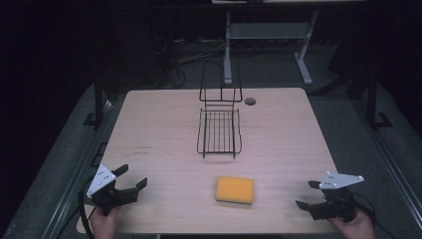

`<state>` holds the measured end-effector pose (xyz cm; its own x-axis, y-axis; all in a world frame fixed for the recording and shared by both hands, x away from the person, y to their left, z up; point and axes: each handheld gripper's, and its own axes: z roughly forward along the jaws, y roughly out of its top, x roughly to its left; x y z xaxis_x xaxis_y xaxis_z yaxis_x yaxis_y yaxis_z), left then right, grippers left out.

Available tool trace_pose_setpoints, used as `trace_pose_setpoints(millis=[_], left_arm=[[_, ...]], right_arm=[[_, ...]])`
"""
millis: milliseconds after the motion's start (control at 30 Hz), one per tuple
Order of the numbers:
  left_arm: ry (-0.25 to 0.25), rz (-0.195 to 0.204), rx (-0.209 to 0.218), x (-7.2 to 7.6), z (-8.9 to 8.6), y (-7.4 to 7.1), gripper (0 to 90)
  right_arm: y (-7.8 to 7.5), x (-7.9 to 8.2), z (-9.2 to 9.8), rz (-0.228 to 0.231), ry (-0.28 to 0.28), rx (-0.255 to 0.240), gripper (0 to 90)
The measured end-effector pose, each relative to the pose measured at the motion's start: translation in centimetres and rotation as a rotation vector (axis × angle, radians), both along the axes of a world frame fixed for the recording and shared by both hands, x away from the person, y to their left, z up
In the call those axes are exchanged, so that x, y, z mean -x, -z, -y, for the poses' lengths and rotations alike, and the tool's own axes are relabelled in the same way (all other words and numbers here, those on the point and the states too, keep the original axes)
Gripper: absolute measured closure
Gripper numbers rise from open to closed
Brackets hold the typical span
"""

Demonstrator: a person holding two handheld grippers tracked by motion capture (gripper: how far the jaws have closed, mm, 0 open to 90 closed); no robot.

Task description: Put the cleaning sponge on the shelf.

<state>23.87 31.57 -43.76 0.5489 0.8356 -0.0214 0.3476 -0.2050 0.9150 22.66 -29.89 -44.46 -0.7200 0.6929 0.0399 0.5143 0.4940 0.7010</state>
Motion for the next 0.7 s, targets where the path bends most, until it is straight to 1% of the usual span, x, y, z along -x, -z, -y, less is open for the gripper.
trace_pose_setpoints(millis=[133, 167, 233, 267, 333, 367, 433, 500, 567, 633, 700], left_arm=[[-0.001, -0.005, -0.007, -0.1, 0.1, 0.1, 13.4], [0.002, -0.004, -0.005, 0.0, 0.1, 0.1, 13.4], [0.004, -0.002, -0.003, 0.0, 0.2, 0.1, 13.4], [0.011, -0.002, -0.007, 0.0, 0.2, 0.1, 13.4], [0.012, -0.003, -0.012, 0.0, 0.2, 0.1, 13.4], [0.012, -0.001, -0.017, 0.1, 0.2, 0.1, 13.4], [0.014, 0.003, -0.012, 0.1, 0.2, 0.1, 13.4], [0.012, 0.006, -0.010, 0.2, 0.2, 0.0, 13.4], [0.013, 0.005, -0.010, 0.3, 0.2, 0.0, 13.4], [0.012, 0.003, -0.013, 0.3, 0.2, 0.0, 13.4], [0.012, 0.004, -0.011, 0.3, 0.2, 0.0, 13.5]], right_arm=[[-0.1, -0.1, -0.1, -0.002, -0.015, 0.006, 16.6], [-0.1, -0.2, -0.5, -0.005, -0.025, 0.011, 16.6], [-0.2, -0.2, -0.7, -0.007, -0.030, 0.012, 16.6], [-0.3, -0.2, -1.3, -0.013, -0.049, 0.021, 16.6], [-0.4, -0.2, -1.7, -0.013, -0.064, 0.033, 16.6], [-0.6, -0.2, -1.9, -0.013, -0.072, 0.032, 16.6], [-0.9, -0.2, -2.2, -0.007, -0.087, 0.026, 16.5], [-1.1, -0.3, -2.5, -0.010, -0.096, 0.025, 16.5], [-1.1, -0.3, -2.6, -0.011, -0.101, 0.025, 16.5], [-1.2, -0.5, -3.1, -0.011, -0.120, 0.031, 16.5], [-1.2, -0.6, -3.2, -0.016, -0.123, 0.036, 16.5]])
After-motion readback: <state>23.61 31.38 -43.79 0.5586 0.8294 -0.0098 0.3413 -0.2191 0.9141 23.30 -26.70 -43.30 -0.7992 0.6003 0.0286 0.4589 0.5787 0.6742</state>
